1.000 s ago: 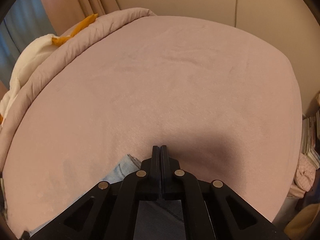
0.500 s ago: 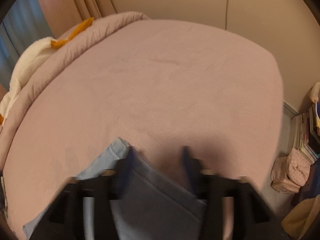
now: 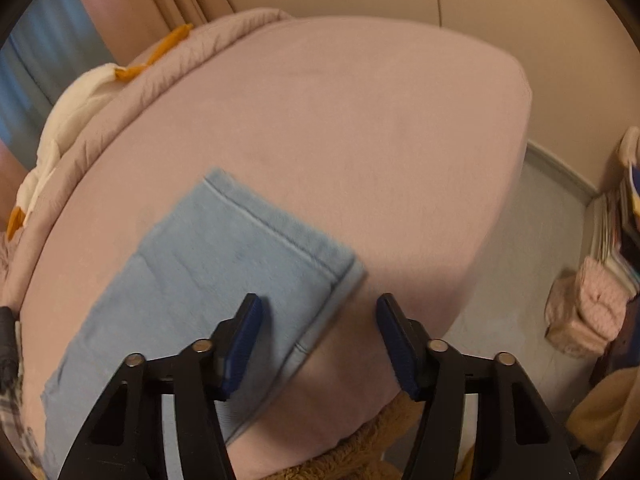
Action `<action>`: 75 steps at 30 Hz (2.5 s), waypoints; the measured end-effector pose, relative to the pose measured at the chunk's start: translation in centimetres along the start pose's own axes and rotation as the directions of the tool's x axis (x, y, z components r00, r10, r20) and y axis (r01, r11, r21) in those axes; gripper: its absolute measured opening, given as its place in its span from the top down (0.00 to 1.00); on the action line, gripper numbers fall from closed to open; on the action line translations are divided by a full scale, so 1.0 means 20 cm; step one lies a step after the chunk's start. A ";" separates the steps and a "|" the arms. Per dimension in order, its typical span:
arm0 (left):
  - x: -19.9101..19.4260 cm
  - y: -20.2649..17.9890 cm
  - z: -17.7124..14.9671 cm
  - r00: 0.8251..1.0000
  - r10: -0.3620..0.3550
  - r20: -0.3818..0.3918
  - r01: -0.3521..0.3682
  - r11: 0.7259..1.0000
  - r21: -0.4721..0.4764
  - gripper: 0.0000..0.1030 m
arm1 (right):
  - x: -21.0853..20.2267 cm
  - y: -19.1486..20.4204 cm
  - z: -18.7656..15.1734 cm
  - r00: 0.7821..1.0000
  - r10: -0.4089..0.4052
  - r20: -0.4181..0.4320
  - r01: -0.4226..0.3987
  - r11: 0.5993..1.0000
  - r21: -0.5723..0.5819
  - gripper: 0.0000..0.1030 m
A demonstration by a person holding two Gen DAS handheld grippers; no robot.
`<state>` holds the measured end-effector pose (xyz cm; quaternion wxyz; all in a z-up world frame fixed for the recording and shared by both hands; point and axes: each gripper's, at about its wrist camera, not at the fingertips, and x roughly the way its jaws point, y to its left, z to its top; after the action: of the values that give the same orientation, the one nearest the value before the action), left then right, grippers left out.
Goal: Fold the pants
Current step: 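Grasp the folded leg edge with the right gripper and lift it, then fold the leg edge over toward the back pocket with the right gripper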
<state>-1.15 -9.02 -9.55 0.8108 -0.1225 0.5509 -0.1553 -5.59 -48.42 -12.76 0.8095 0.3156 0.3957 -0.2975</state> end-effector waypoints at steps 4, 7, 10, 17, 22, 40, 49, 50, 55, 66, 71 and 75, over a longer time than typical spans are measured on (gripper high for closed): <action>0.01 0.03 0.00 0.999 -0.038 0.003 0.038 0.999 -0.020 0.51 | -0.04 0.05 -0.03 0.999 0.021 0.041 -0.019 0.999 -0.043 0.80; 0.01 0.05 0.00 0.998 -0.059 0.001 0.059 0.998 -0.032 0.51 | -0.06 0.08 -0.04 0.997 -0.018 0.079 0.021 0.999 -0.043 0.85; 0.01 0.05 -0.01 0.998 -0.061 0.006 0.061 0.998 -0.023 0.51 | -0.09 0.09 -0.04 0.993 -0.038 0.114 0.043 0.999 -0.034 0.87; 0.01 0.04 -0.01 0.999 -0.052 0.016 0.052 0.999 -0.006 0.51 | 0.01 0.03 -0.01 1.000 -0.007 0.025 0.007 1.000 0.012 0.87; 0.02 0.03 -0.02 0.999 -0.045 0.021 0.045 0.999 0.010 0.51 | -0.01 0.00 -0.02 0.999 0.023 0.027 -0.024 0.999 0.044 0.87; 0.05 0.00 0.00 0.999 -0.035 0.019 0.035 0.999 0.033 0.43 | -0.02 -0.04 -0.07 0.945 0.326 -0.029 -0.321 0.941 0.110 0.40; 0.05 0.00 0.00 0.999 -0.040 0.027 0.038 0.998 0.051 0.42 | 0.06 0.02 -0.01 0.969 0.247 0.003 -0.246 0.964 0.105 0.80; 0.05 0.00 0.00 0.999 -0.043 0.028 0.042 0.998 0.050 0.42 | 0.06 0.01 -0.01 0.970 0.241 0.004 -0.240 0.964 0.111 0.84; 0.06 0.01 0.00 0.998 -0.052 0.025 0.051 0.998 0.044 0.42 | -0.14 0.10 -0.03 0.943 0.320 0.095 -0.324 0.946 0.023 0.88; 0.04 0.05 -0.01 0.996 -0.082 0.035 0.081 0.996 0.023 0.43 | -0.71 0.84 -0.43 0.724 0.680 -0.114 -0.645 0.609 -0.462 0.88; 0.00 0.14 -0.01 0.992 -0.119 0.036 0.121 0.990 -0.067 0.53 | -0.49 1.15 -0.78 0.738 0.536 -0.410 -0.670 0.504 -0.545 0.88; -0.05 0.16 -0.02 0.995 -0.088 0.043 0.091 0.993 -0.078 0.54 | -0.26 1.22 -0.96 0.752 0.379 -0.540 -0.656 0.518 -0.549 0.87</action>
<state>-1.41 -5.76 -10.00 0.8083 -0.1823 0.5344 -0.1669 0.98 -17.66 -11.02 0.8312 0.1303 0.5016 0.2011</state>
